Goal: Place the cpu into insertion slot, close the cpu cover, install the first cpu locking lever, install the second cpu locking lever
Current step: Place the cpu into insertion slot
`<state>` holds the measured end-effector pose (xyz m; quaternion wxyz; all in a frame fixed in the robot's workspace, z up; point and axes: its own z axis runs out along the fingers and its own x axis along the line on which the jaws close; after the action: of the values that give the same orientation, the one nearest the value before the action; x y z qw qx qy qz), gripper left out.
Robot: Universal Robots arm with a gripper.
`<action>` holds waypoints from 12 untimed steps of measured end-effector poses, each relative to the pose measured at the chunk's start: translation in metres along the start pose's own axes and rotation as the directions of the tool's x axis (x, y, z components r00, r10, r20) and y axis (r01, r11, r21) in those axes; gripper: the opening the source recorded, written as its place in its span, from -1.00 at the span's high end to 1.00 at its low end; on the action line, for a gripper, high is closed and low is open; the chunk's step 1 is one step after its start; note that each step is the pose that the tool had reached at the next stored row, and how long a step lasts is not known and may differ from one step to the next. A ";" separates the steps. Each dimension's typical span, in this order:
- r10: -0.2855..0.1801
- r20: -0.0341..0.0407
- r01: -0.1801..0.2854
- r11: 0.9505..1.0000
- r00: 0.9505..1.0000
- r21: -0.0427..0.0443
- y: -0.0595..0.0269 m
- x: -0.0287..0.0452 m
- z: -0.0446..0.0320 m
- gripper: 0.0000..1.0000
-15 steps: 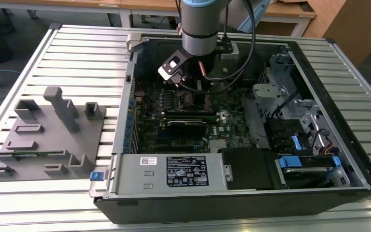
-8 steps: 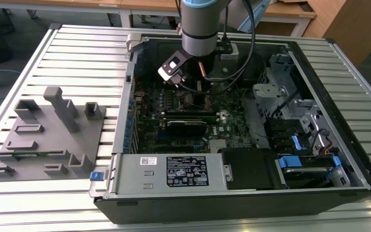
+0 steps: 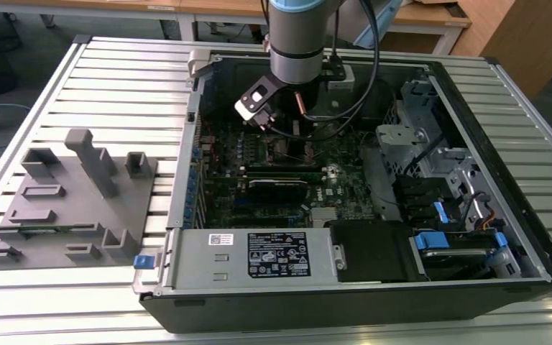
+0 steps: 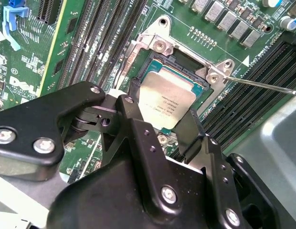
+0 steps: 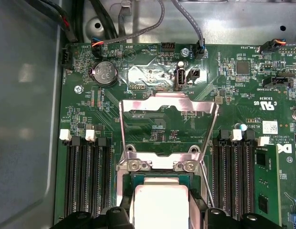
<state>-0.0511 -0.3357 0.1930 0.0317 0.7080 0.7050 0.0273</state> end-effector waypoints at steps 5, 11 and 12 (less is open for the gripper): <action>0.000 0.000 0.000 1.000 1.000 0.000 0.0000 0.0000 -0.0007 -0.08; 0.000 0.000 0.000 1.000 1.000 0.000 -0.0001 0.0000 -0.0009 -0.08; 0.000 0.000 0.000 1.000 1.000 0.000 -0.0005 0.0000 -0.0010 -0.08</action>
<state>-0.0517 -0.3357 0.1940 0.0317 0.7081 0.7049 0.0272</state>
